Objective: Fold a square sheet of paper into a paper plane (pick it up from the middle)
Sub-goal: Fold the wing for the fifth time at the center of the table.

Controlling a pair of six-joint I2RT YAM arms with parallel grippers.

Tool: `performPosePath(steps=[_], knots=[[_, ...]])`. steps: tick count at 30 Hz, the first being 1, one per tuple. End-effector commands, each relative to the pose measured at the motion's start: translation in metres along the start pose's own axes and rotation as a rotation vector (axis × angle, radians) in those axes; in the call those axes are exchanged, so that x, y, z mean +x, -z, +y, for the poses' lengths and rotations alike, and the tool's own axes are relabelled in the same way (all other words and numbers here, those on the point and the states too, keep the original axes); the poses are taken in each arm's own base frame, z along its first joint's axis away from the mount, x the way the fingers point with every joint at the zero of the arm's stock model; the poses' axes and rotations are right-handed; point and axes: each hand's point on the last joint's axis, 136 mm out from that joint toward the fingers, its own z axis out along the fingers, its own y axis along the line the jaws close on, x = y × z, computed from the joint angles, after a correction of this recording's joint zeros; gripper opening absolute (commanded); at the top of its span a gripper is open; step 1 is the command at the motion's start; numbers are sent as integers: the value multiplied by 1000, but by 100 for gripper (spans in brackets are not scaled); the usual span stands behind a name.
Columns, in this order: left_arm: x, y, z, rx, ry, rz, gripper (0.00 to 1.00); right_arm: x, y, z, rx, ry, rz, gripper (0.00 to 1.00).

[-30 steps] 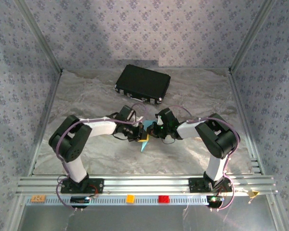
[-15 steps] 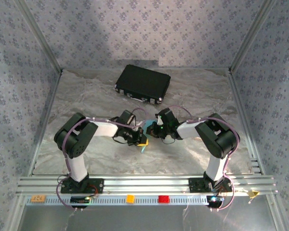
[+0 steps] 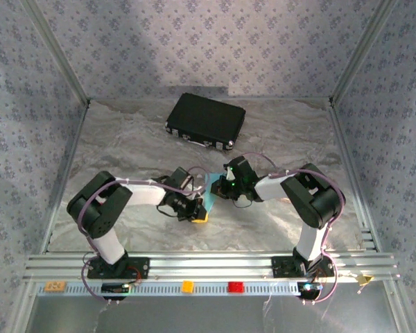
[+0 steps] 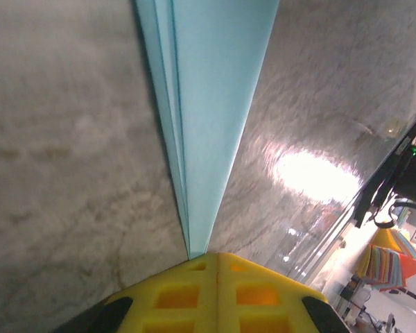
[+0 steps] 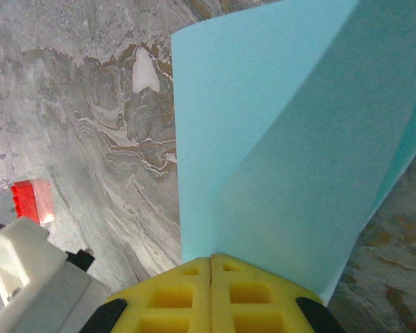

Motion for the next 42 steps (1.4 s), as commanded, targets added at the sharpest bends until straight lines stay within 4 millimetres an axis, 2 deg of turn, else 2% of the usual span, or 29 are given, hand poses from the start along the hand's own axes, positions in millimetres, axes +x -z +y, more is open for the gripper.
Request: performPosePath(steps=[1, 7, 10, 14, 20, 28, 34, 38, 42], knots=[[25, 4, 9, -53, 25, 48, 0, 28, -6, -68, 233, -89, 36, 7], [5, 45, -25, -9, -92, -137, 0, 29, -8, -58, 196, -118, 25, 7], [-8, 60, -29, 3, -96, -209, 0, 29, -7, -48, 167, -129, 9, 7], [-26, 64, -29, 26, -69, -246, 0, 27, -5, -35, 149, -139, -19, 7], [-51, 54, -39, 71, -72, -244, 0, 34, -4, -26, 154, -155, -43, 7], [-68, 32, -28, 64, -52, -217, 0, 36, -4, -23, 145, -162, -55, 7], [-71, 17, -4, -4, -16, -192, 0, 34, -4, -20, 129, -159, -56, 8], [-59, 10, 18, -78, 23, -147, 0, 28, 2, -13, 107, -138, -68, 8], [-42, 2, 40, -127, 48, -90, 0, 12, 15, -9, 99, -103, -89, 10]])
